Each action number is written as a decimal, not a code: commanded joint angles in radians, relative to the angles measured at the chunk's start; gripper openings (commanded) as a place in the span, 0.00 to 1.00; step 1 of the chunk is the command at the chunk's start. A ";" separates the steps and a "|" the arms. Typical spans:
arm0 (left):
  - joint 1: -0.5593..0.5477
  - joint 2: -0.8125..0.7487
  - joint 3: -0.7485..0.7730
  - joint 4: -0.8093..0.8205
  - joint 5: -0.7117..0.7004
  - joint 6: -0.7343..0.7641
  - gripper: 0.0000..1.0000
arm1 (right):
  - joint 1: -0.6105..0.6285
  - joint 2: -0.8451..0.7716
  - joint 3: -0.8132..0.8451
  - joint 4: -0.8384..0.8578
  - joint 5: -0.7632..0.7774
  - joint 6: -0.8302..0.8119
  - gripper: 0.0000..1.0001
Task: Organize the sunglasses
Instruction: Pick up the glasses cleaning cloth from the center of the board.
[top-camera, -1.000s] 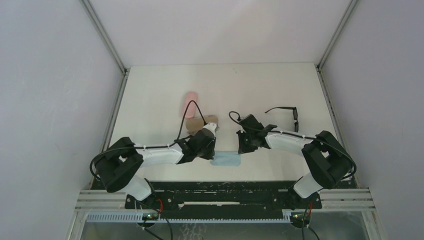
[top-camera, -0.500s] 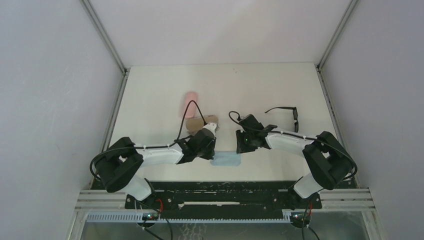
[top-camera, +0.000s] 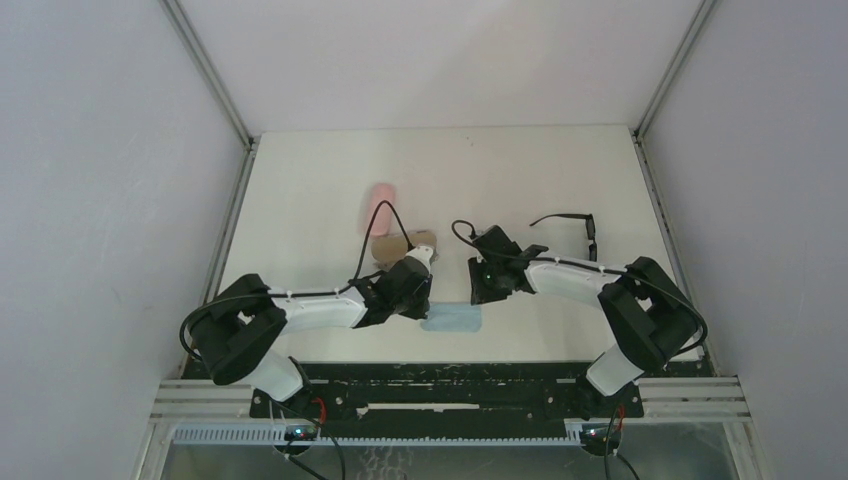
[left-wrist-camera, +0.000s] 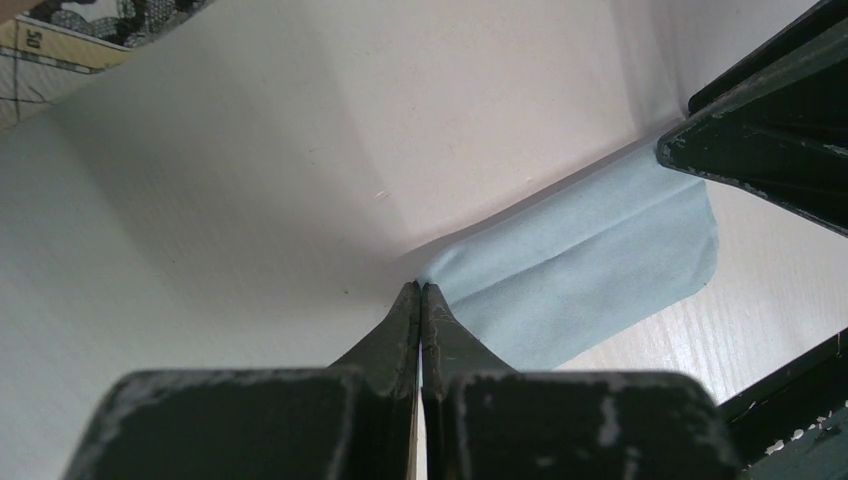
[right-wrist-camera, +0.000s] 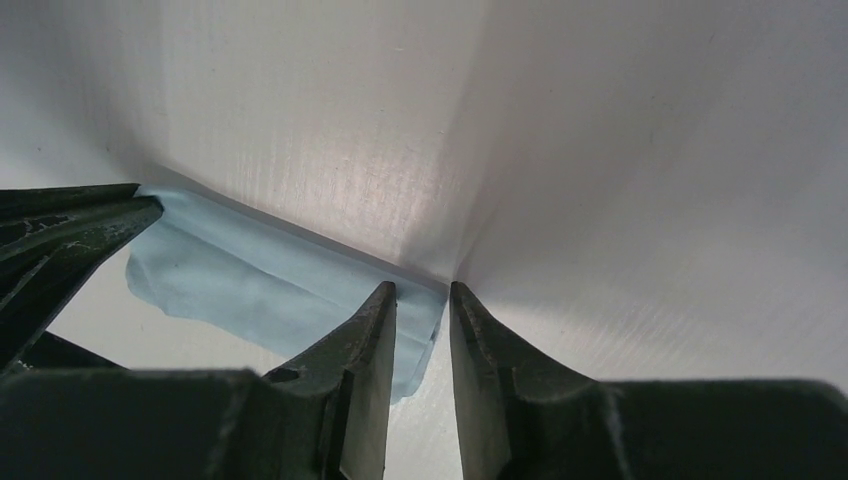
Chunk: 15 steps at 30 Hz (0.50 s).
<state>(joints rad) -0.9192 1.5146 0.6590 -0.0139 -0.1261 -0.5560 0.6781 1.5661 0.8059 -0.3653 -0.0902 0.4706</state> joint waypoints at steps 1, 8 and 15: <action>-0.004 -0.004 0.015 0.012 0.009 0.020 0.00 | 0.013 0.041 0.006 -0.048 0.013 -0.026 0.25; -0.004 -0.005 0.015 0.014 0.015 0.020 0.00 | 0.023 0.043 0.006 -0.054 -0.017 -0.033 0.23; -0.004 -0.011 0.015 0.014 0.016 0.020 0.00 | 0.023 0.039 0.008 -0.059 -0.016 -0.036 0.17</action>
<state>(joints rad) -0.9192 1.5146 0.6590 -0.0135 -0.1242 -0.5560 0.6903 1.5787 0.8150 -0.3710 -0.1116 0.4591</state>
